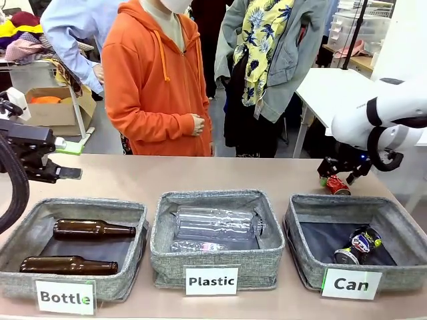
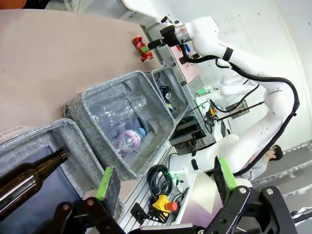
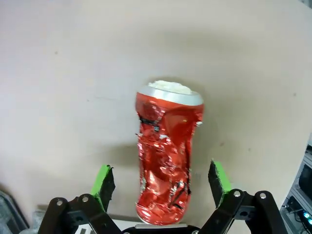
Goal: Sort the can waste into the basket.
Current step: Pick up the can waste from the table and place it in the right Fabric basket.
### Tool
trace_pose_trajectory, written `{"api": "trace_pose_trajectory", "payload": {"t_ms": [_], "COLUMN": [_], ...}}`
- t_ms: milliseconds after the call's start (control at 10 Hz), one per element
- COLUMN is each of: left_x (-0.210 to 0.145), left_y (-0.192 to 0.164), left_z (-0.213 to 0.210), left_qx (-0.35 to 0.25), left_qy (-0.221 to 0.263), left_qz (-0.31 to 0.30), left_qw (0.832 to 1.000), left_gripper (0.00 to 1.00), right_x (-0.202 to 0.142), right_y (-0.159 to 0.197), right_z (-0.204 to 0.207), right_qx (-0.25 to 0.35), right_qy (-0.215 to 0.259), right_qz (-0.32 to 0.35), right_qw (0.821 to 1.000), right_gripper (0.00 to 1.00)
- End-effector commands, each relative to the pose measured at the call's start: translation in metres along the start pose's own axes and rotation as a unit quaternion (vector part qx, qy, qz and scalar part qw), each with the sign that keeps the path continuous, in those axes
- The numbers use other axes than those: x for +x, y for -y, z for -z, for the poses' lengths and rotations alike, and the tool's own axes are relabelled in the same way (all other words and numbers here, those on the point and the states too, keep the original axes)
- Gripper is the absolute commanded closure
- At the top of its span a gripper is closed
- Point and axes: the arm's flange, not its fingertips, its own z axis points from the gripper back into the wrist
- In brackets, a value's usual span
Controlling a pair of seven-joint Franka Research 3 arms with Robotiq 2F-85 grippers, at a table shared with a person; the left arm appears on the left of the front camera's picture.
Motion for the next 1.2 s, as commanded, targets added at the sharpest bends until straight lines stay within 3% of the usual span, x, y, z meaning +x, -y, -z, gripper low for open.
{"api": "trace_pose_trajectory", "payload": {"t_ms": [0, 600, 700, 800, 900, 1000, 1100], "left_x": [0.001, 0.001, 0.001, 0.001, 0.001, 0.001, 0.001], "left_y": [0.002, 0.002, 0.002, 0.002, 0.002, 0.002, 0.002], "left_z": [0.000, 0.000, 0.000, 0.000, 0.000, 0.000, 0.000], "left_qx": [-0.005, -0.005, -0.005, -0.005, -0.005, -0.005, -0.005], "left_qy": [0.007, 0.007, 0.007, 0.007, 0.007, 0.007, 0.007], "left_qz": [-0.002, -0.002, -0.002, -0.002, -0.002, -0.002, -0.002], "left_qw": [1.000, 1.000, 1.000, 1.000, 1.000, 1.000, 1.000], "left_gripper": [0.00, 0.00, 0.00, 0.00, 0.00, 0.00, 0.00], "right_x": [0.008, 0.013, 0.012, 0.013, 0.014, 0.014, 0.014], "right_y": [-0.004, -0.019, -0.021, -0.022, -0.021, -0.021, -0.021], "right_z": [-0.001, 0.019, 0.018, 0.017, 0.018, 0.021, 0.023], "right_qx": [0.005, -0.010, -0.009, -0.008, -0.014, -0.013, -0.015], "right_qy": [0.004, -0.020, -0.019, -0.023, -0.028, -0.035, -0.039], "right_qz": [0.006, 0.002, -0.007, -0.007, -0.004, -0.005, -0.004], "right_qw": [1.000, 1.000, 1.000, 1.000, 1.000, 0.999, 0.999], "right_gripper": [0.00, 0.00, 0.51, 0.60, 1.00, 0.65, 1.00]}}
